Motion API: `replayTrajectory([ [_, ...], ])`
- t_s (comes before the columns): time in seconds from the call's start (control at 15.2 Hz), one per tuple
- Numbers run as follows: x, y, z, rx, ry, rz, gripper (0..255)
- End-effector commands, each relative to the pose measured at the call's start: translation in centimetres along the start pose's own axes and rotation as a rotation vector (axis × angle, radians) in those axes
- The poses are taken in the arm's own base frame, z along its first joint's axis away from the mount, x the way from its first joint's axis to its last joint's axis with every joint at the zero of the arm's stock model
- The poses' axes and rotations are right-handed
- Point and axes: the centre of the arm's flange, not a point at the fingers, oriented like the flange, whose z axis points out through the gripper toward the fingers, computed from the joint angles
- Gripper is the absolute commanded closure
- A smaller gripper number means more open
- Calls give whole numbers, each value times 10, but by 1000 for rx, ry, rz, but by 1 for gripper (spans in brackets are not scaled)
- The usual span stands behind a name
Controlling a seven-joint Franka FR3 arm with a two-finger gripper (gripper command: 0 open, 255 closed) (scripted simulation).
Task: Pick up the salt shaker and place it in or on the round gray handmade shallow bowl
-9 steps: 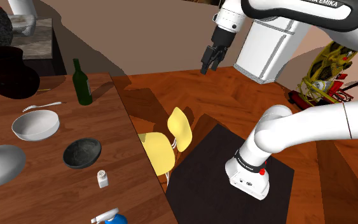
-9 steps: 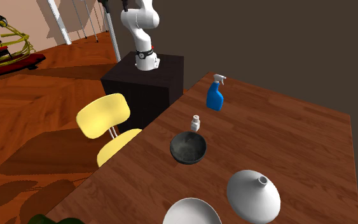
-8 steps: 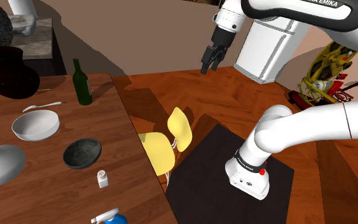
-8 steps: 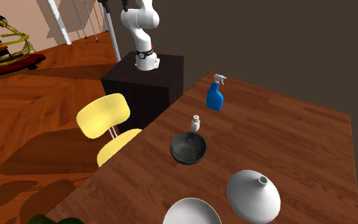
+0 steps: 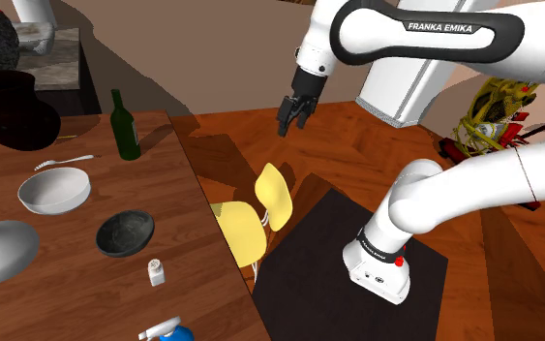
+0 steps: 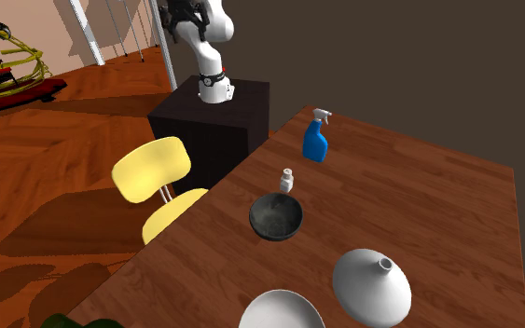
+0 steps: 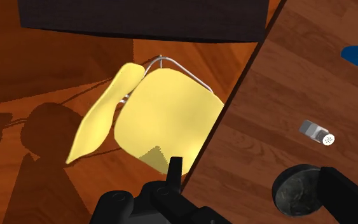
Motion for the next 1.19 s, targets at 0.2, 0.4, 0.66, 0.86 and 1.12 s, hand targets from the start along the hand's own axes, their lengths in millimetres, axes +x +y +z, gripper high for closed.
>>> replayTrajectory([
  [0.2, 17, -40, 51, 4, -7, 0, 0],
  [0.4, 27, -63, 81, 6, -12, 0, 0],
  [0.66, 41, -95, 121, 9, -19, -1, 0],
  [0.86, 51, -119, 151, 11, -24, -2, 0],
  [1.12, 64, -151, 191, 14, -31, -3, 0],
])
